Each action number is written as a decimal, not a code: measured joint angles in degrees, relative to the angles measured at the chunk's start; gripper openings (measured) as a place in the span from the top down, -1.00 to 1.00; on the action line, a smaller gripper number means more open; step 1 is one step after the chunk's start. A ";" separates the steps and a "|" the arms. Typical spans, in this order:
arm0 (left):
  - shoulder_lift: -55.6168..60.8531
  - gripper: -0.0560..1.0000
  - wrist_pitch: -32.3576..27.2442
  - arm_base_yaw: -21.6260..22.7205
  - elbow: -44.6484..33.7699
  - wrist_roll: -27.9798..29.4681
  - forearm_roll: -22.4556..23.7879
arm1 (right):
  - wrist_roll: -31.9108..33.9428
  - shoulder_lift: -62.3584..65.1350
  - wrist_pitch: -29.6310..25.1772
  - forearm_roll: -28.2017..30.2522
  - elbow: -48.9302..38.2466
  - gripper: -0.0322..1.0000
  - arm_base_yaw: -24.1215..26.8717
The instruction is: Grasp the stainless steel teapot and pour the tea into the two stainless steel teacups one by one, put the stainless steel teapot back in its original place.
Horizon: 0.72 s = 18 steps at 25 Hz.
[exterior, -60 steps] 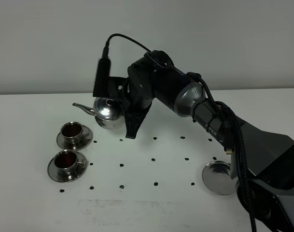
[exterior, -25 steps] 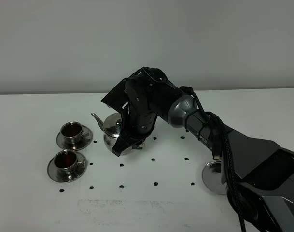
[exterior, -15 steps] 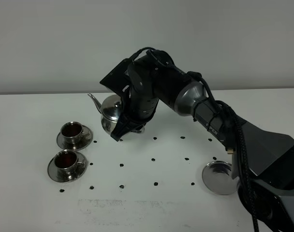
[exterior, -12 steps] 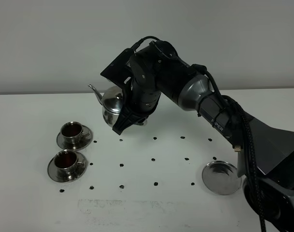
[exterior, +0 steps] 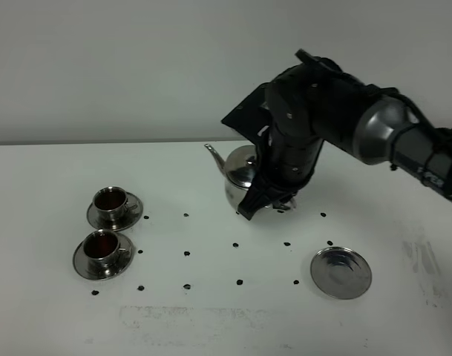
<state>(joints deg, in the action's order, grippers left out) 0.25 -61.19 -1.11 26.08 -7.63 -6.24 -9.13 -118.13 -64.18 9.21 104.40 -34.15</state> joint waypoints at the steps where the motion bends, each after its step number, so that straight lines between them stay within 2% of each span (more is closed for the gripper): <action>1: 0.00 0.33 0.00 0.00 0.00 0.00 0.00 | 1.03 2.24 1.29 -0.01 -3.55 0.58 0.45; 7: 0.00 0.33 0.00 0.00 0.00 0.00 0.00 | 6.88 13.68 15.04 -1.33 -24.98 0.58 4.54; 10: 0.00 0.33 0.00 0.00 0.00 0.00 0.00 | 7.67 17.11 19.57 -3.61 -33.78 0.58 6.24; 14: 0.00 0.33 0.00 0.00 0.00 0.00 0.00 | 7.72 19.23 20.71 -4.69 -41.16 0.58 7.69; 18: 0.00 0.33 0.00 0.00 0.00 0.00 0.00 | 7.72 19.37 20.99 -4.84 -43.66 0.58 9.16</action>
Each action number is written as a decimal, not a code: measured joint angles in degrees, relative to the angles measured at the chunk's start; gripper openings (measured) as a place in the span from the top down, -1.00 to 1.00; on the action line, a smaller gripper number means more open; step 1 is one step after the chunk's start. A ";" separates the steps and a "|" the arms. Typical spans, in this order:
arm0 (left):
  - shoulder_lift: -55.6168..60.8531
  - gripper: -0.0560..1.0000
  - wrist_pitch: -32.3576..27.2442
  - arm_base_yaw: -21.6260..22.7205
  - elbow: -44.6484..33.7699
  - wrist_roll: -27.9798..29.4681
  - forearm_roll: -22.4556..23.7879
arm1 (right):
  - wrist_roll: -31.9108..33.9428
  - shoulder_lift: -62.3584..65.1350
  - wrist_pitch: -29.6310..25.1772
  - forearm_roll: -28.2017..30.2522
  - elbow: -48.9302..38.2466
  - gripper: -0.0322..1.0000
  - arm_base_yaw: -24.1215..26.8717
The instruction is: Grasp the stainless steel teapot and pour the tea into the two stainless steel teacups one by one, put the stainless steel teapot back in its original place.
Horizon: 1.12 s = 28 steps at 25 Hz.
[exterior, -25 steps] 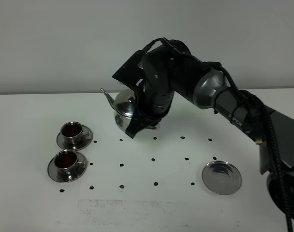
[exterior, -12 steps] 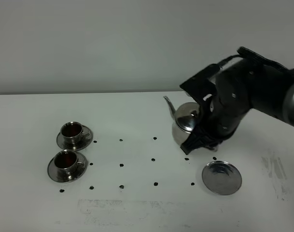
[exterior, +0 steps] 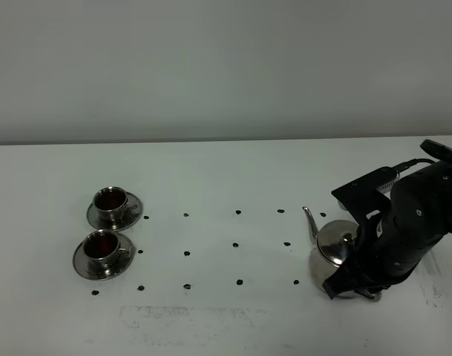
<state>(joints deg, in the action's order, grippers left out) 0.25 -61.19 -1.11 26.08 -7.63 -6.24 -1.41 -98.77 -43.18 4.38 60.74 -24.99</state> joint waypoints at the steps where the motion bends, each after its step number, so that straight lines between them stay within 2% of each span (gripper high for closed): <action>1: 0.00 0.33 0.00 0.00 0.00 0.00 0.00 | 0.00 0.00 0.35 0.00 -0.12 0.58 0.35; 12: 0.00 0.33 0.00 0.00 0.00 0.00 0.00 | 0.00 -0.37 4.27 -1.65 -0.18 0.58 3.65; 28: 0.00 0.33 0.00 0.00 0.00 0.00 0.00 | 0.02 -3.83 4.47 -2.95 -0.23 0.58 3.92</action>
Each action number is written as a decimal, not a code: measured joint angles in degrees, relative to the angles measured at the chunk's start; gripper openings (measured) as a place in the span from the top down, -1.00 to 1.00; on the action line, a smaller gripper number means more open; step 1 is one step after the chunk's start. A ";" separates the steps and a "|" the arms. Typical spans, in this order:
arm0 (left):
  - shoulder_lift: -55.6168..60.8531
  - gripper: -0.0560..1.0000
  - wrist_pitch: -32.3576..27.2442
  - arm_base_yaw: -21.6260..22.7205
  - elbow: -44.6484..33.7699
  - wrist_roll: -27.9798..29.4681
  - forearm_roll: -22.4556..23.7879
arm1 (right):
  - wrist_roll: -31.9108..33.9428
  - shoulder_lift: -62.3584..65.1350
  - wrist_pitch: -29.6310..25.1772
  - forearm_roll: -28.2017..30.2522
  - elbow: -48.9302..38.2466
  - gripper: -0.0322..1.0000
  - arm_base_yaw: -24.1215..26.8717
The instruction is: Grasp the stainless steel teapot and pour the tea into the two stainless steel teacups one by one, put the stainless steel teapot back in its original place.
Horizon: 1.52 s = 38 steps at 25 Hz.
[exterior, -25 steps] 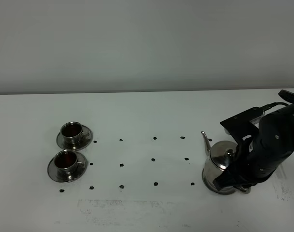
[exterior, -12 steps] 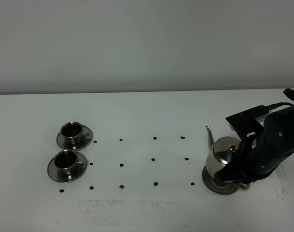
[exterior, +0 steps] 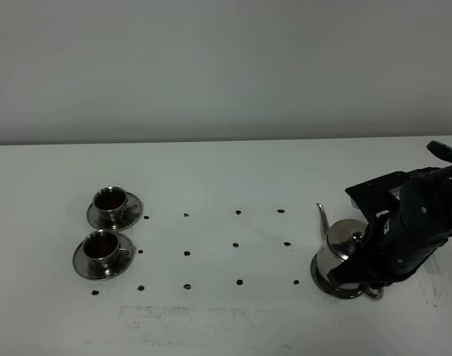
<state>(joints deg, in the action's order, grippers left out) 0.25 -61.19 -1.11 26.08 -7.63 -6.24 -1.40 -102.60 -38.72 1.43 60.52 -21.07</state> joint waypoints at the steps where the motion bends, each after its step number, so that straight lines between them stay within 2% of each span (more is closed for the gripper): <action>1: 0.00 0.33 0.00 0.00 0.00 0.00 0.00 | 0.00 0.00 0.04 0.00 0.00 0.58 0.00; 26: 0.00 0.33 0.00 0.00 0.00 0.00 0.00 | 0.00 -0.93 0.88 -0.51 0.00 0.57 0.00; 38: 0.00 0.33 0.00 0.00 0.00 0.00 0.00 | 0.00 -0.93 1.46 -0.51 0.00 0.35 0.00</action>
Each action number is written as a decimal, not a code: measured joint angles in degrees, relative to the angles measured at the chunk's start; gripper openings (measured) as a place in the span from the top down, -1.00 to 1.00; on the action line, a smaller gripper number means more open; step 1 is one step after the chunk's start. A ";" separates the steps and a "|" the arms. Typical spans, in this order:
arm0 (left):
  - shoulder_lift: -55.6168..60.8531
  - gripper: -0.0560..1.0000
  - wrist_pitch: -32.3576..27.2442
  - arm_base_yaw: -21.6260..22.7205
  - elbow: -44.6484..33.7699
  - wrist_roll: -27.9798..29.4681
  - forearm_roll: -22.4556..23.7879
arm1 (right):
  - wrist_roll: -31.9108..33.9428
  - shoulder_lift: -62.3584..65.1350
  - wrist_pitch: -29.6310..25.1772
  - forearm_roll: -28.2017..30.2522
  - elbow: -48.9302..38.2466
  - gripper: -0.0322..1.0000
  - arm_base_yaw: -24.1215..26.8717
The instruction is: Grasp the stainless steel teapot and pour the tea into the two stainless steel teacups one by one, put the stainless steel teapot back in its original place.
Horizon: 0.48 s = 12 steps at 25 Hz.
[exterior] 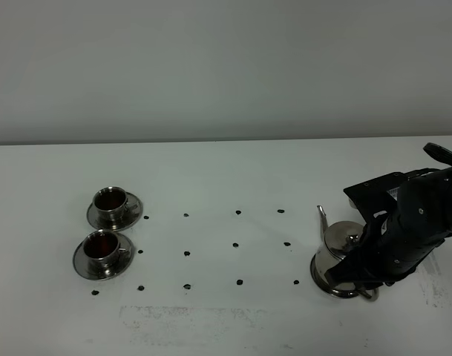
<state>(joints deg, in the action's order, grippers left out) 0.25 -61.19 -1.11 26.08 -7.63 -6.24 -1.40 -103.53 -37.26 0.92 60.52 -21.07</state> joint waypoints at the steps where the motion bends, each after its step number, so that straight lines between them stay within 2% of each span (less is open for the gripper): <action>1: 0.00 0.33 0.00 0.00 0.00 0.00 0.00 | 0.00 0.00 0.00 0.06 0.00 0.35 0.00; 12: 0.00 0.33 0.00 0.00 0.00 0.00 0.00 | 0.00 3.90 -2.41 2.11 0.00 0.34 0.00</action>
<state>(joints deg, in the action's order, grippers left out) 0.25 -61.19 -1.11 26.08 -7.63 -6.24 -1.40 -99.63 -39.66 3.03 60.52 -21.07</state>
